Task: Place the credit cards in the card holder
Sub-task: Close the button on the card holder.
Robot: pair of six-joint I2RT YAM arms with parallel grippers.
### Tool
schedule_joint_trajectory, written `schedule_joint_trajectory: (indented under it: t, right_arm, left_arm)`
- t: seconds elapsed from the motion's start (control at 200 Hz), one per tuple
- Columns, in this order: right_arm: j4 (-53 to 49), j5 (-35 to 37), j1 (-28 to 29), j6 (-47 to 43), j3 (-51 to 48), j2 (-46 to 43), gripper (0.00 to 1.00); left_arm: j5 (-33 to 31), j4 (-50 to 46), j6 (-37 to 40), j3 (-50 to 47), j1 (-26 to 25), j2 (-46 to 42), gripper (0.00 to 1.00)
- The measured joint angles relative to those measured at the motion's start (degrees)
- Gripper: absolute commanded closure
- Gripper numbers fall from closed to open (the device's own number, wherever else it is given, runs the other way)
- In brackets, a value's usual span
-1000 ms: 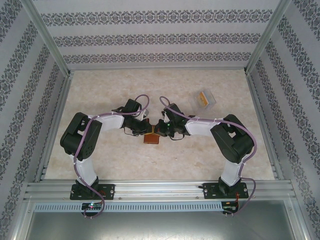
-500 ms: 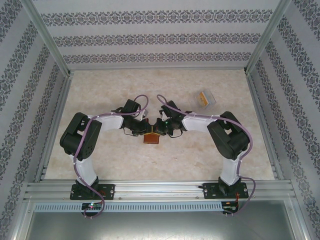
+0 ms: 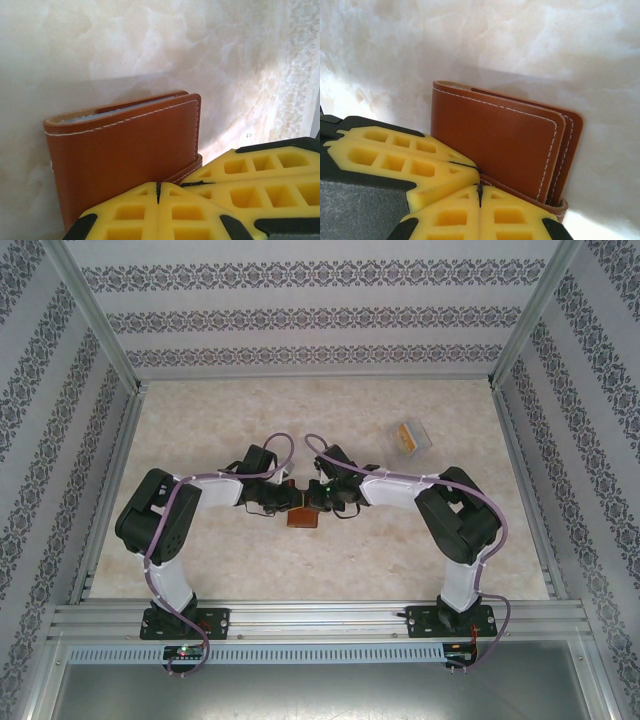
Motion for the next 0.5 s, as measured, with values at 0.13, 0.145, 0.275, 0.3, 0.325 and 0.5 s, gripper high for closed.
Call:
schedule_joint_trajectory:
  t: [0.13,0.145,0.275,0.3,0.325,0.5]
  right_arm:
    - [1.9,2.0,0.5,0.2,-1.5,-0.8,1.0]
    - [2.2,2.3,0.6,0.3,-1.7,-0.9,1.0]
    - [5.2,5.3,1.4,0.4,-4.8,-2.5,1.0]
    - [6.0,5.7,1.6,0.3,-5.6,-2.9,1.0]
    - [7.1,6.0,1.6,0.3,-6.5,-3.3,1.0]
    - [15.9,6.6,1.6,0.2,-12.2,-5.1,1.0]
  left_arm:
    - [-0.3,1.1,0.6,-0.5,-0.2,-0.1,1.0]
    - [-0.4,1.3,0.7,-0.6,-0.3,-0.2,1.0]
    - [-0.5,4.9,0.9,-2.3,-0.7,-0.6,1.0]
    - [-0.6,6.0,1.0,-2.9,-0.8,-0.7,1.0]
    - [-0.7,7.0,1.0,-3.4,-1.0,-0.9,1.0]
    - [-2.3,12.0,1.3,-6.3,-1.7,-2.1,1.0]
